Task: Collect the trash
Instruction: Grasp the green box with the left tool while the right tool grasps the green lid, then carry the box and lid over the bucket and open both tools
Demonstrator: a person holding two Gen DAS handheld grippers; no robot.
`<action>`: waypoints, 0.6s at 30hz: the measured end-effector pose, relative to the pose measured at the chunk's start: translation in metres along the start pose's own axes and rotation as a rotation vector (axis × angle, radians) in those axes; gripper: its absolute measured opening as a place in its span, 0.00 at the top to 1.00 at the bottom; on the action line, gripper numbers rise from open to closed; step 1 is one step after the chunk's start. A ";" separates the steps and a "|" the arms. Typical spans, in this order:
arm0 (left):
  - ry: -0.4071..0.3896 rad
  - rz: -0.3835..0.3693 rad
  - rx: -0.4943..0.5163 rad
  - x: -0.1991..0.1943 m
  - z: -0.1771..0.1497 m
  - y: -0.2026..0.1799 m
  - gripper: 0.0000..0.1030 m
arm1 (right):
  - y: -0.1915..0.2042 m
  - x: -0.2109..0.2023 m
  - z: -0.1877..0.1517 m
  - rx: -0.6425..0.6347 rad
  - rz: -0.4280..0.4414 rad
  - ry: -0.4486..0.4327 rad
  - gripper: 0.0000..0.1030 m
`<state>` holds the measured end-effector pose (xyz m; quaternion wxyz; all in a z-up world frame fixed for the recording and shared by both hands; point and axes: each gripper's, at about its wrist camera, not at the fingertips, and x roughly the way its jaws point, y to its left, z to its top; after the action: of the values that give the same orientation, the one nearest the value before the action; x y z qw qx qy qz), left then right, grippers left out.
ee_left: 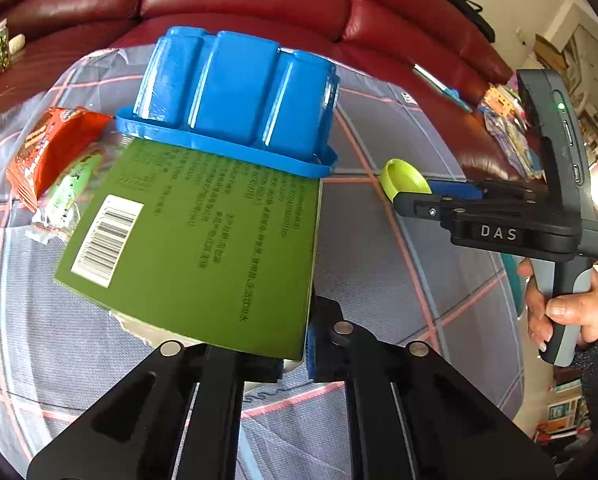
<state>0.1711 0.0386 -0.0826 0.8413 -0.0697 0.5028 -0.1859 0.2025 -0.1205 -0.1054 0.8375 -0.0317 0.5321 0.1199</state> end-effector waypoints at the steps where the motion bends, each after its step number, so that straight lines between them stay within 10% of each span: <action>1: -0.004 0.011 0.008 -0.002 -0.002 -0.005 0.93 | -0.002 -0.005 -0.005 0.004 0.000 -0.002 0.50; 18: -0.006 -0.053 0.173 -0.040 -0.039 -0.108 0.95 | -0.060 -0.101 -0.093 0.102 -0.031 -0.101 0.50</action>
<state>0.0939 -0.0424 -0.0354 0.8405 -0.0104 0.4802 -0.2507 0.0933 -0.2121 -0.0592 0.8657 0.0089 0.4939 0.0810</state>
